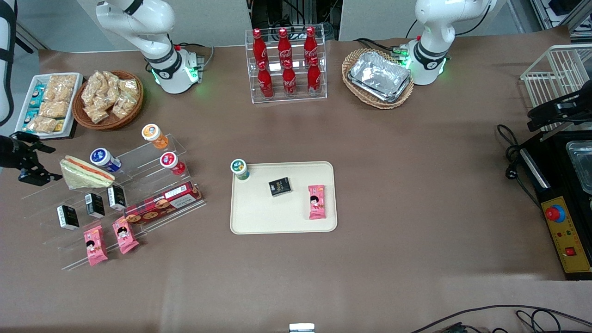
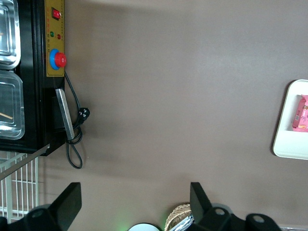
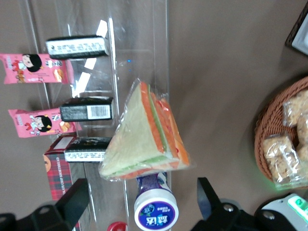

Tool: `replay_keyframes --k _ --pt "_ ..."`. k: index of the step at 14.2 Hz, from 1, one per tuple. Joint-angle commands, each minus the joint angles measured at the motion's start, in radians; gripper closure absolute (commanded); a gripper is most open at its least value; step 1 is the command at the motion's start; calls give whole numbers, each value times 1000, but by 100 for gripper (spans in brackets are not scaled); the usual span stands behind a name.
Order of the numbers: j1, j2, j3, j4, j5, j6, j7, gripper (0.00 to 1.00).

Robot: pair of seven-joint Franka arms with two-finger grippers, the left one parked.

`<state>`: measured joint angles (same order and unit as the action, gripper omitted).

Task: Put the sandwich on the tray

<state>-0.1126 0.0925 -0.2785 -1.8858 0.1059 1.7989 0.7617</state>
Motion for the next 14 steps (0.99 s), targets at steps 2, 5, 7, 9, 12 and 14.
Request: replay_keyframes --k 2,5,7,9,12,14 --pt "-1 -43 2 -90 52 37 30 0" --pt "-1 -45 2 -130 52 80 33 0" --pt "-1 -43 2 -148 54 106 33 0" --pt "-1 -36 4 -156 55 135 33 0" --pt "1 -8 4 -154 58 181 33 0" --pt "1 13 4 -148 80 230 33 0"
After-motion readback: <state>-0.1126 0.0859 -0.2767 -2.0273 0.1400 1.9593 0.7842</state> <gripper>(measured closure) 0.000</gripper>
